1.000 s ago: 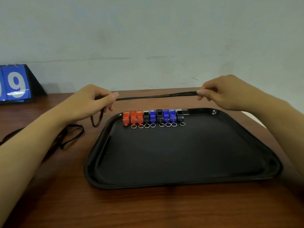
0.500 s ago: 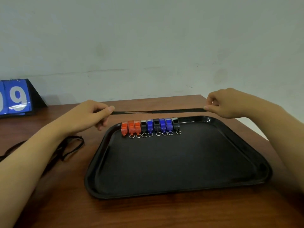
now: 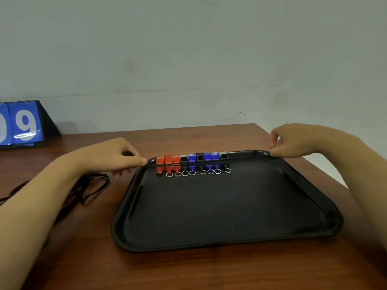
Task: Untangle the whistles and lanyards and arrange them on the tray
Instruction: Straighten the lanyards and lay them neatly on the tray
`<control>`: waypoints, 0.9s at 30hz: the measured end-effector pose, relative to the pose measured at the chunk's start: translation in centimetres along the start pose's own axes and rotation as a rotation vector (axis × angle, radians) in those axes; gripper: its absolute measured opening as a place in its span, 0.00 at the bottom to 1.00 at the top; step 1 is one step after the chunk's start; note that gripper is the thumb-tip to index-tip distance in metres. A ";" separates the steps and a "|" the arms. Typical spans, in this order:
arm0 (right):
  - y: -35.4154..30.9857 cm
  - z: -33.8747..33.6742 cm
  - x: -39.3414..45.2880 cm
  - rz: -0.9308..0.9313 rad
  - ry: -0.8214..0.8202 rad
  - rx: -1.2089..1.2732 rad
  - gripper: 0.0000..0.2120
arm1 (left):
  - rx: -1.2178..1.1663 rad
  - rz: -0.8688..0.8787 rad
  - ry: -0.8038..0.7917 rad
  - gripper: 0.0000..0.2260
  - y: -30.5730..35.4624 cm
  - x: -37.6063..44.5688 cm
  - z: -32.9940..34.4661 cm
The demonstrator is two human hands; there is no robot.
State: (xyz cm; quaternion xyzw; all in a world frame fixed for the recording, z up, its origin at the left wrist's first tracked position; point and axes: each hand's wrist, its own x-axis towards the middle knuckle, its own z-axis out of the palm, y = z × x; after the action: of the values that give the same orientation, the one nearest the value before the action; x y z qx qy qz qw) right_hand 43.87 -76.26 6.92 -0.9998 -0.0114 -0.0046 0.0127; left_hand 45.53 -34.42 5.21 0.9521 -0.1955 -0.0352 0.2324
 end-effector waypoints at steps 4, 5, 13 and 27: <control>0.1 -0.4 -0.4 0.055 -0.085 -0.021 0.08 | -0.012 -0.009 -0.001 0.20 -0.4 -0.1 0.1; 0.1 -0.4 -0.5 0.065 -0.120 -0.034 0.09 | -0.022 -0.015 -0.013 0.20 -0.5 -0.1 0.1; 0.4 -0.4 0.0 0.116 -0.164 -0.032 0.09 | -0.022 -0.048 -0.100 0.18 -1.3 0.3 0.0; 0.0 -0.4 -0.3 0.122 -0.151 -0.170 0.12 | 0.084 -0.093 -0.110 0.20 -0.8 -0.6 -0.4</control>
State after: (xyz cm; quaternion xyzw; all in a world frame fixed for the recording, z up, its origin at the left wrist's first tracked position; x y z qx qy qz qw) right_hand 43.52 -76.33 7.35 -0.9937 0.0487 0.0705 -0.0725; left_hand 45.36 -33.36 5.21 0.9657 -0.1649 -0.0901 0.1794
